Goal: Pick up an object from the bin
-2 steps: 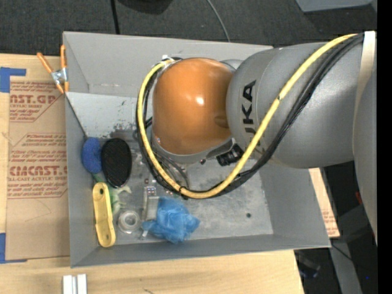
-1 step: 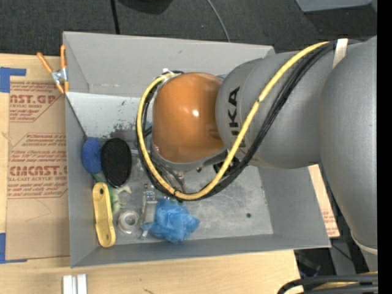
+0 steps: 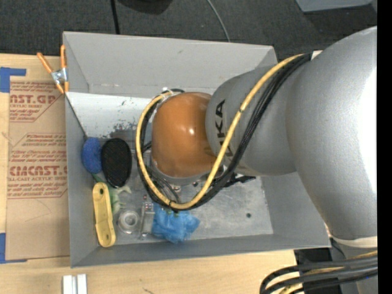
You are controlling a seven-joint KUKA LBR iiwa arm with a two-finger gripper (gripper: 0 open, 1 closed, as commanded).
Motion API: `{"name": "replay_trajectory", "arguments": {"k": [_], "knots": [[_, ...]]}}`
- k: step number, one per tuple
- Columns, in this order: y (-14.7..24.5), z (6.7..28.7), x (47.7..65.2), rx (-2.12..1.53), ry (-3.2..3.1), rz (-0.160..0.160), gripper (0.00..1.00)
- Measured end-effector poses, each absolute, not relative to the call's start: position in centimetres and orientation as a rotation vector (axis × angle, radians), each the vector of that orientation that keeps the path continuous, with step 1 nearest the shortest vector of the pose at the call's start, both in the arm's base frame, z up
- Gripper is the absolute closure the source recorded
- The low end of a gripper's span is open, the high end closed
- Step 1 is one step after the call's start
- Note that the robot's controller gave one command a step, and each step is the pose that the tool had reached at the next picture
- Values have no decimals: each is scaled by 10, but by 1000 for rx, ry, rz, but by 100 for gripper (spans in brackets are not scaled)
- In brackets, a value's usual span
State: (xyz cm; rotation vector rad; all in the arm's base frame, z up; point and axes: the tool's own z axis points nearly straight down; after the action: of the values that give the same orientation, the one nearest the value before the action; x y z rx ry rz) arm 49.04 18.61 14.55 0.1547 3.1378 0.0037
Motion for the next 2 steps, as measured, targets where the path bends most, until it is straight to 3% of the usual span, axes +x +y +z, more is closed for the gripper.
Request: {"name": "replay_trajectory", "arguments": {"k": [1,2], "knots": [[179,123,489,92,3138,5,0],[169,115,487,297,3127,5,0]]}}
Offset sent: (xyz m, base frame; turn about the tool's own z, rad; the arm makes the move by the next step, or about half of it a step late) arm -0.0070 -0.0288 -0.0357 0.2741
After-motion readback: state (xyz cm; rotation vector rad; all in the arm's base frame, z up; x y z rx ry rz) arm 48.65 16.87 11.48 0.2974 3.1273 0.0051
